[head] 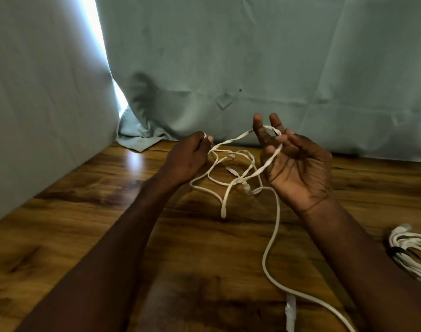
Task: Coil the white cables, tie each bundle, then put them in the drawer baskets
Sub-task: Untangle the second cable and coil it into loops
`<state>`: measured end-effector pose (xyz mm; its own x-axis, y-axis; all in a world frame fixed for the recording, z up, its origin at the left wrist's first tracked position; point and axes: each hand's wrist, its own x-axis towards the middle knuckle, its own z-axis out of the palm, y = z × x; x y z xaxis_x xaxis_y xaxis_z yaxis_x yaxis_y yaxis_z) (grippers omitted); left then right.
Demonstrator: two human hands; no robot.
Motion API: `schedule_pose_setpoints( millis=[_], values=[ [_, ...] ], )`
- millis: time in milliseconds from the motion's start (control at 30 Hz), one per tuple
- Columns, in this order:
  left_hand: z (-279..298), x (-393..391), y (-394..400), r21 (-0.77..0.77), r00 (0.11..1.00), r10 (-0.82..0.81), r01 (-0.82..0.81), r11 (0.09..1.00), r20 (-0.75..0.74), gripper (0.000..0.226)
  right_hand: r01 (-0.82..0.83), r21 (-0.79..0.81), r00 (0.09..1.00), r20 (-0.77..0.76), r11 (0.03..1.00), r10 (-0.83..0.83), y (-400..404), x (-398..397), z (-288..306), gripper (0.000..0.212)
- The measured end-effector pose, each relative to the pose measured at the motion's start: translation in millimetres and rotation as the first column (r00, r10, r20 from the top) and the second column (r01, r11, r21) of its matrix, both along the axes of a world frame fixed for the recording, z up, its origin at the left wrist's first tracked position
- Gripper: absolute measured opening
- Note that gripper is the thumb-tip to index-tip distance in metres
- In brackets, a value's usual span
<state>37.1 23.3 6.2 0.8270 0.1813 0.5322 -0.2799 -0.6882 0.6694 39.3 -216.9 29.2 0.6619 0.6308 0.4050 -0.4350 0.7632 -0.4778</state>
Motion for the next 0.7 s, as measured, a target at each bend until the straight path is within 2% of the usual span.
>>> schedule_pose_setpoints(
  millis=[100, 167, 333, 433, 500, 567, 633, 700],
  values=[
    [-3.3, 2.9, 6.7, 0.066, 0.974, 0.219, -0.223, 0.972, 0.064, 0.037, 0.106, -0.172, 0.986, 0.147, 0.979, -0.081, 6.8, -7.5, 1.8, 0.061],
    [-6.6, 4.9, 14.3, 0.069, 0.944, 0.321, -0.326, 0.943, 0.07, 0.035, 0.148, -0.207, 0.98, 0.159, 0.967, -0.116, 8.3, -9.8, 5.1, 0.062],
    [-14.3, 6.0, 23.6, -0.009, 0.971, 0.238, -0.237, 0.971, 0.037, 0.046, 0.084, -0.193, 0.996, -0.018, 0.977, -0.09, -6.0, 3.2, 8.4, 0.075],
    [-16.9, 11.8, 16.8, -0.017, 0.984, 0.176, -0.176, 0.984, 0.024, 0.045, 0.152, -0.211, 0.976, -0.124, 0.965, -0.181, -1.6, 3.9, 5.4, 0.051],
    [-17.2, 11.4, 2.7, -0.073, 0.99, 0.141, -0.14, 0.987, 0.009, 0.046, 0.315, -0.301, 0.928, -0.1, 0.9, -0.359, 8.4, 1.7, 2.8, 0.041],
    [-19.2, 9.4, -18.5, -0.076, 0.987, 0.156, -0.154, 0.985, 0.029, 0.044, 0.475, -0.395, 0.862, 0.031, 0.786, -0.506, 17.4, -2.9, -1.0, 0.03],
    [-23.7, 7.2, -45.9, -0.012, 0.972, 0.217, -0.217, 0.976, 0.091, 0.038, 0.557, -0.438, 0.818, 0.143, 0.706, -0.557, 21.4, -7.2, -4.9, 0.024],
    [-30.7, 5.5, -66.0, 0.106, 0.962, 0.246, -0.258, 0.96, 0.115, 0.034, 0.576, -0.45, 0.804, 0.162, 0.682, -0.572, 22.5, -8.8, -5.0, 0.021]
  ],
)
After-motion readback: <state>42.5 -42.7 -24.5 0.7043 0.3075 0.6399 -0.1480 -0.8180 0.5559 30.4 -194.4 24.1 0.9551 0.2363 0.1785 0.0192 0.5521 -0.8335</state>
